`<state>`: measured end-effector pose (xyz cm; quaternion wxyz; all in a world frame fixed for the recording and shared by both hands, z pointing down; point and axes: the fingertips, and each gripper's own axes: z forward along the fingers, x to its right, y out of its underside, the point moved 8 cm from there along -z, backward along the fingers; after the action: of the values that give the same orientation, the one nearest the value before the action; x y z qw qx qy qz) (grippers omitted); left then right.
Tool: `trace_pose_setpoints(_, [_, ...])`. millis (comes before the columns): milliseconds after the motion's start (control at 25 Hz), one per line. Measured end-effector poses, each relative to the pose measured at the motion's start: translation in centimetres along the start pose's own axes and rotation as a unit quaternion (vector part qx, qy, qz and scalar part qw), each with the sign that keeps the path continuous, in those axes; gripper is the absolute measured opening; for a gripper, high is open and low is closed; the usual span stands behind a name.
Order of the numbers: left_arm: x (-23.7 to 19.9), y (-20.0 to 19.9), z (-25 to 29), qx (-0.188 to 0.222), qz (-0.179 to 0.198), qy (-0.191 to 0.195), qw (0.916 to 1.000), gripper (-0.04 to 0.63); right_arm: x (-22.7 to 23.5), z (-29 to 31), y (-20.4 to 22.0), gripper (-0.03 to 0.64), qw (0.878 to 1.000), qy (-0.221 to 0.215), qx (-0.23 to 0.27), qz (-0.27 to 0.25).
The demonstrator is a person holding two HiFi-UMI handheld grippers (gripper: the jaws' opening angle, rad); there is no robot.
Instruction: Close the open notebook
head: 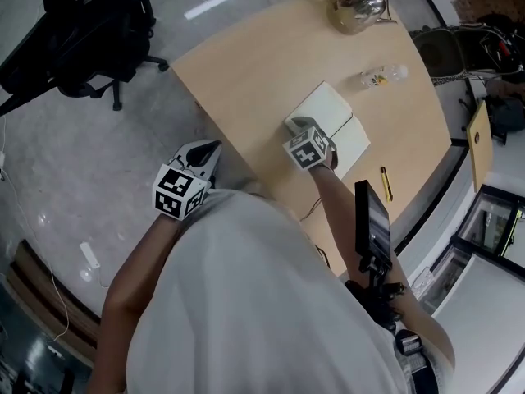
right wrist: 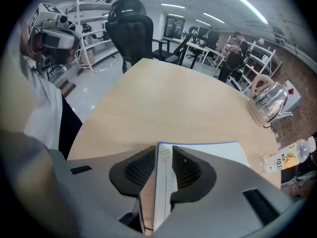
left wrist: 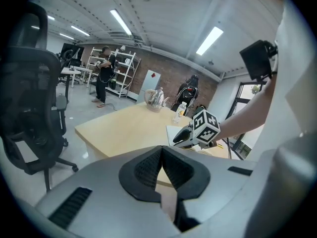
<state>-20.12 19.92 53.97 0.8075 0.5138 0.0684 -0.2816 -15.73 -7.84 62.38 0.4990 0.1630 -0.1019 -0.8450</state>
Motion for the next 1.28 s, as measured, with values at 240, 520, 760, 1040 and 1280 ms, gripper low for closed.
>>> trace_pose_setpoints(240, [-0.6, 0.0, -0.2, -0.002, -0.002, -0.003, 1.0000, 0.006, 0.2, 0.9, 0.2, 0.087, 1.000, -0.010, -0.014, 0.021])
trace_pose_setpoints(520, [-0.5, -0.6, 0.5, -0.008, 0.006, 0.013, 0.9999, 0.006, 0.1, 0.5, 0.4, 0.038, 0.999, -0.030, -0.002, 0.045])
trace_pose_setpoints(760, [0.0, -0.7, 1.3, -0.015, 0.012, 0.033, 0.9993, 0.006, 0.5, -1.2, 1.1, 0.015, 0.997, -0.009, 0.025, 0.073])
trace_pose_setpoints(1040, [1.2, -1.0, 3.5, -0.033, 0.027, 0.074, 0.9964, 0.006, 0.9, -4.8, 2.8, 0.015, 0.992, 0.055, 0.055, 0.103])
trace_pose_setpoints(1280, [3.4, -1.9, 6.3, -0.056, 0.062, 0.131, 0.9879, 0.006, 0.9, -9.1, 6.3, 0.017, 0.969, 0.156, 0.080, 0.176])
